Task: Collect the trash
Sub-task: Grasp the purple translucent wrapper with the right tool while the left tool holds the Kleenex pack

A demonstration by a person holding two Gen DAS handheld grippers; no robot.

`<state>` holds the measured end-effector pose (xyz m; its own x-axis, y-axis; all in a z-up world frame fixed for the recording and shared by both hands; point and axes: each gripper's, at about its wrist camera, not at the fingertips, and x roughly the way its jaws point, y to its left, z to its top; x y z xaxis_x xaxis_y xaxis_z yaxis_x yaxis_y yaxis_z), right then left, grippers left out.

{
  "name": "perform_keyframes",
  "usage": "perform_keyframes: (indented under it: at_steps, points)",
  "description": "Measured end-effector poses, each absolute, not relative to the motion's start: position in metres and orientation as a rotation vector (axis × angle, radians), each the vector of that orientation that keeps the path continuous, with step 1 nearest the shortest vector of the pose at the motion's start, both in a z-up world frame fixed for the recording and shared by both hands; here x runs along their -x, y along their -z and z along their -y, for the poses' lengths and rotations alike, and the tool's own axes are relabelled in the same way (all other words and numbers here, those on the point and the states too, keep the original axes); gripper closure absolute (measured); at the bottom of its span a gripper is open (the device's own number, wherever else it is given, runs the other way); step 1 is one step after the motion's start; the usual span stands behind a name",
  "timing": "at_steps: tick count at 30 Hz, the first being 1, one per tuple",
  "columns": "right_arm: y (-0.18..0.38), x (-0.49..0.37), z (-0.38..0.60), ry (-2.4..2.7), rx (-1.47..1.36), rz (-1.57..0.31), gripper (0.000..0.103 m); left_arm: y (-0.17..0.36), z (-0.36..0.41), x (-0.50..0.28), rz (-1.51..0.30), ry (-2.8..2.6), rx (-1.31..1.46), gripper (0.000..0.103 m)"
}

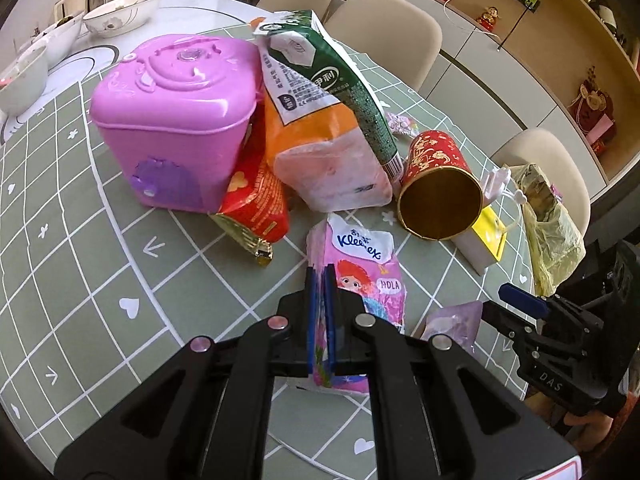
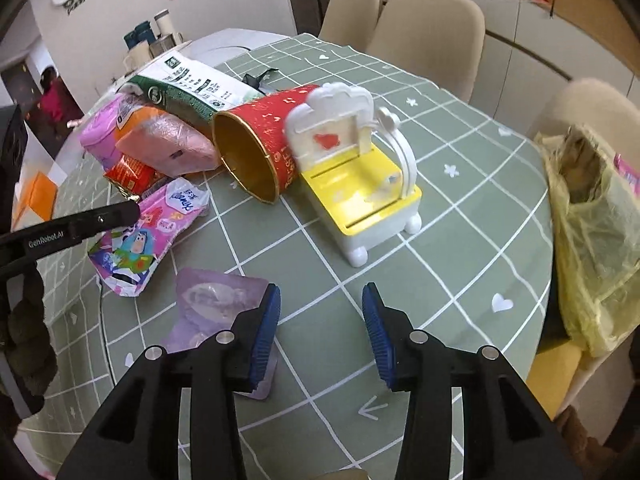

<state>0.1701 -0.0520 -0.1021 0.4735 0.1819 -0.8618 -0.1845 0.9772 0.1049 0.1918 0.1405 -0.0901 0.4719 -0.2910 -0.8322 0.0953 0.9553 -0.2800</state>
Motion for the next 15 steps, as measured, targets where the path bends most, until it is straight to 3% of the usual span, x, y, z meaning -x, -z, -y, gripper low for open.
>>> perform_keyframes:
  at_steps: [8,15]
  points:
    - [0.104,-0.168,0.042,-0.265,-0.077,-1.104,0.062,0.09,-0.142,-0.192,-1.051,0.267,0.201,0.1]
    - [0.115,-0.169,0.0,-0.274,0.093,-1.084,0.062,0.086,-0.154,-0.182,-1.042,0.276,0.211,0.1]
